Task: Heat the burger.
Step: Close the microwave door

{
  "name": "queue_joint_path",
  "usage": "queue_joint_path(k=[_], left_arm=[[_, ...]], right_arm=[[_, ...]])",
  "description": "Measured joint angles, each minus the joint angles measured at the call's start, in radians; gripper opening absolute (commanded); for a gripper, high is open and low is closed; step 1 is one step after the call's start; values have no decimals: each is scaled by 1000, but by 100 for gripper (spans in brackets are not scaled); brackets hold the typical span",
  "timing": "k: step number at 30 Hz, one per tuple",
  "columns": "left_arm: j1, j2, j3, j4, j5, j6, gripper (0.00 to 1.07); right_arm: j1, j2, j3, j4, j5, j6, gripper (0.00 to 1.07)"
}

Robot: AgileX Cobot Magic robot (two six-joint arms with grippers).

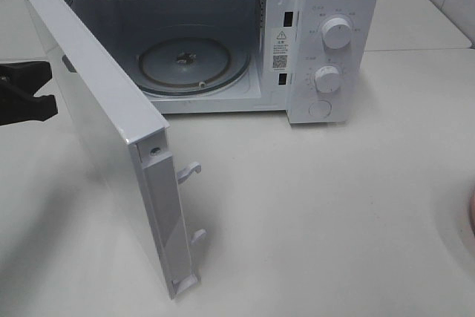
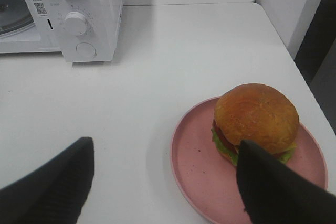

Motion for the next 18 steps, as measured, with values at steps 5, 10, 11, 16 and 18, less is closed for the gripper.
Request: queue_joint_path(k=[5,10,11,16,18], left_arm=[[-35,21,-27,-24,1,-3,0],[-69,46,-54,-22,0,-6,0],[-86,47,-57,-22,0,-6,0],[-123,48,-71,-32,0,-6,0],[-140,48,-78,-40,1,-6,0]], right_arm=[[0,0,0,0,0,0,72],[0,0,0,0,0,0,72],[0,0,0,0,0,0,72],[0,0,0,0,0,0,72],[0,0,0,0,0,0,72]])
